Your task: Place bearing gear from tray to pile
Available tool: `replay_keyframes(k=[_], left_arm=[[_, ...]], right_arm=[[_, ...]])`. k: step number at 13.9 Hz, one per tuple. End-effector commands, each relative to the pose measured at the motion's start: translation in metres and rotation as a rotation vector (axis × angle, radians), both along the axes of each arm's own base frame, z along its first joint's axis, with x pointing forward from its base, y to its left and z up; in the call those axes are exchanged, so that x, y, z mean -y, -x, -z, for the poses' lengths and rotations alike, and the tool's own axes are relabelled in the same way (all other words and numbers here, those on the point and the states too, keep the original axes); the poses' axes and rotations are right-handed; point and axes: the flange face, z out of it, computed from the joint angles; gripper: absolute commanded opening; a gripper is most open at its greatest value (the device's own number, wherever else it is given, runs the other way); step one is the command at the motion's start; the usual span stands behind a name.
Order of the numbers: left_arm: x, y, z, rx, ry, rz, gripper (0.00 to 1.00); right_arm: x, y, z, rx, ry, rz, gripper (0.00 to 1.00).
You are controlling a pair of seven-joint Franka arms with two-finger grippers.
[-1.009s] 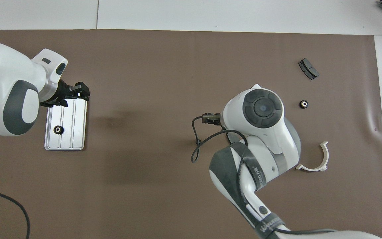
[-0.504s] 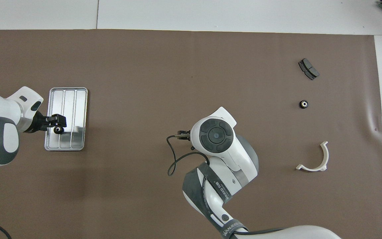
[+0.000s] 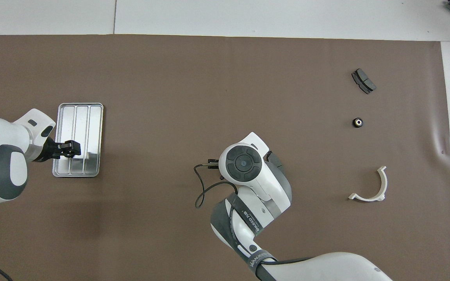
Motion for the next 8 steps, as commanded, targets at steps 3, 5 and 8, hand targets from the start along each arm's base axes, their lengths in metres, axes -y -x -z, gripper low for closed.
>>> replay_keyframes(k=[3, 5, 8], left_arm=[[-0.004, 0.011, 0.001, 0.021, -0.004, 0.004, 0.68], [-0.006, 0.008, 0.003, 0.036, -0.007, 0.0, 0.67], [-0.008, 0.004, 0.011, 0.059, -0.013, -0.003, 0.67]], right_arm=[[0.007, 0.01, -0.001, -0.042, 0.017, 0.012, 0.74], [0.009, 0.013, 0.0, -0.047, 0.021, 0.01, 0.69], [0.009, 0.018, 0.004, -0.058, 0.027, 0.006, 0.65]])
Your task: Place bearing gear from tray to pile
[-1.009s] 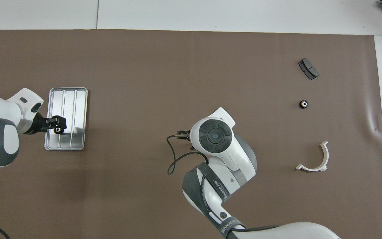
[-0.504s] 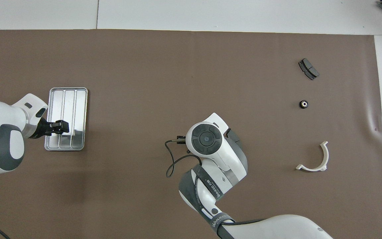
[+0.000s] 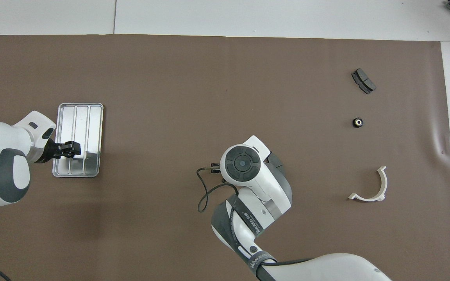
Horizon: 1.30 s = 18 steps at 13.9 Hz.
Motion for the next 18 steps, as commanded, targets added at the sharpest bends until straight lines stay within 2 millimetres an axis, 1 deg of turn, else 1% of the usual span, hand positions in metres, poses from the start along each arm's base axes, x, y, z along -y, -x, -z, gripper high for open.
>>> replay_keyframes(k=[1, 2, 3, 4, 5, 6, 7, 10, 11, 12, 13, 14, 15, 16, 17, 18], left_arm=[[-0.005, 0.003, 0.009, 0.029, -0.008, 0.003, 0.66], [-0.005, 0.002, 0.013, 0.032, -0.01, 0.003, 0.65], [-0.006, 0.001, 0.015, 0.035, -0.011, 0.002, 0.65], [-0.006, 0.001, 0.018, 0.033, -0.011, 0.002, 0.64], [-0.006, 0.001, 0.019, 0.03, -0.011, 0.002, 0.61], [-0.007, 0.001, 0.02, 0.029, -0.011, 0.002, 0.59], [-0.007, 0.001, 0.021, 0.027, -0.011, 0.002, 0.58], [-0.006, 0.001, 0.022, 0.024, -0.011, 0.004, 0.5], [-0.006, 0.001, 0.021, 0.025, -0.011, 0.004, 0.45], [-0.006, 0.001, 0.021, 0.025, -0.011, 0.004, 0.33], [-0.006, 0.001, 0.021, 0.025, -0.011, 0.004, 0.25], [-0.006, 0.0, 0.021, 0.027, -0.011, 0.004, 0.2], [-0.006, 0.0, 0.021, 0.027, -0.011, 0.004, 0.16], [-0.006, 0.0, 0.02, 0.029, -0.011, 0.004, 0.12], [-0.006, -0.002, 0.019, 0.027, -0.011, 0.004, 0.07], [-0.003, -0.007, 0.013, 0.035, -0.011, 0.006, 0.04]], right_arm=[[0.005, 0.01, -0.006, -0.013, -0.006, 0.008, 0.63], [0.004, 0.01, -0.006, -0.012, -0.007, 0.008, 0.62], [0.004, 0.009, -0.006, -0.011, -0.008, 0.008, 0.58], [0.004, 0.009, -0.005, -0.008, -0.009, 0.006, 0.51], [0.004, 0.009, -0.005, -0.007, -0.01, 0.005, 0.38], [0.004, 0.009, -0.006, -0.006, -0.011, 0.005, 0.16], [0.004, 0.009, -0.005, -0.003, -0.013, 0.008, 0.0], [0.001, 0.004, -0.01, 0.004, -0.026, 0.015, 0.0], [0.001, 0.001, -0.018, 0.008, -0.031, 0.021, 0.0], [0.006, -0.005, -0.033, 0.02, -0.041, 0.039, 0.0], [0.013, -0.012, -0.049, 0.031, -0.049, 0.061, 0.0], [0.026, -0.023, -0.064, 0.043, -0.057, 0.087, 0.0], [0.046, -0.039, -0.077, 0.055, -0.062, 0.117, 0.0], [0.066, -0.055, -0.087, 0.07, -0.068, 0.144, 0.0], [0.089, -0.073, -0.093, 0.088, -0.067, 0.146, 0.0], [0.111, -0.088, -0.095, 0.102, -0.065, 0.125, 0.0]])
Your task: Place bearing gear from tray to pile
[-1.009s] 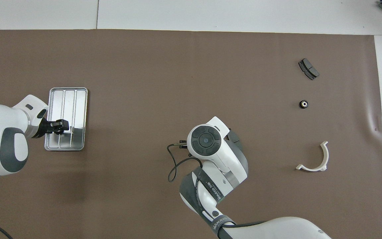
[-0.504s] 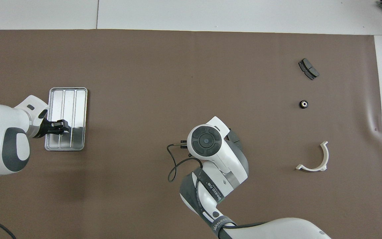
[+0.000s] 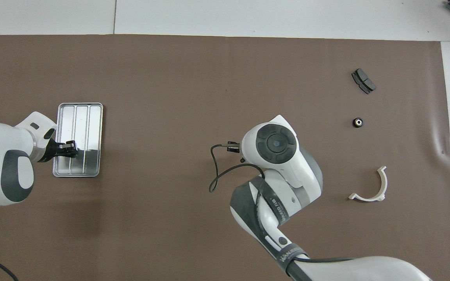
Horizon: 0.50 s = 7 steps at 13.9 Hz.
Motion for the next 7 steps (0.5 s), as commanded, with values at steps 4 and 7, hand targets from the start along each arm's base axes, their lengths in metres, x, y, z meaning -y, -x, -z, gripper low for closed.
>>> replay_keyframes(k=[4, 7], left_arm=[[0.056, -0.049, -0.044, -0.026, 0.011, -0.028, 0.03], [0.138, -0.051, -0.053, -0.021, 0.015, -0.105, 0.03]], right_arm=[[0.158, -0.077, -0.001, 0.087, 0.001, -0.021, 0.0], [0.215, -0.102, 0.004, 0.114, 0.018, -0.008, 0.0]])
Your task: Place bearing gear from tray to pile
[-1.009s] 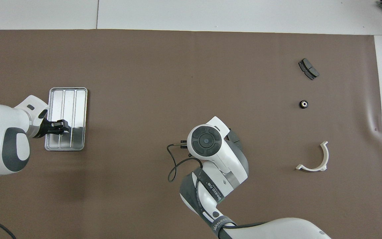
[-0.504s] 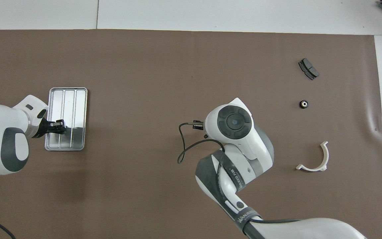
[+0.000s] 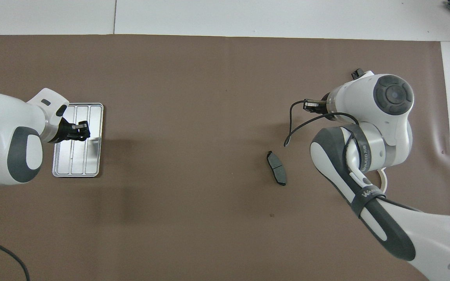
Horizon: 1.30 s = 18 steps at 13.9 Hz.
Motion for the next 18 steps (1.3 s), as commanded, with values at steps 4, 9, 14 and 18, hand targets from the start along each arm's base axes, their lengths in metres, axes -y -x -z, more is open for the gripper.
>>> replay_keyframes(k=[4, 9, 14, 18], left_arm=[[0.185, 0.03, -0.002, -0.005, 0.011, -0.075, 0.04], [0.328, 0.069, 0.02, -0.006, 0.013, 0.035, 0.05], [0.371, 0.08, 0.034, 0.067, 0.064, 0.069, 0.41], [0.376, 0.072, 0.025, 0.08, 0.071, 0.069, 1.0]], right_arm=[[0.024, -0.052, 0.031, 0.016, -0.019, 0.012, 0.0], [0.026, -0.05, 0.056, 0.006, -0.035, 0.029, 0.0], [0.026, -0.048, 0.071, -0.005, -0.035, 0.037, 1.0], [0.018, -0.043, 0.025, 0.004, -0.033, 0.017, 1.0]])
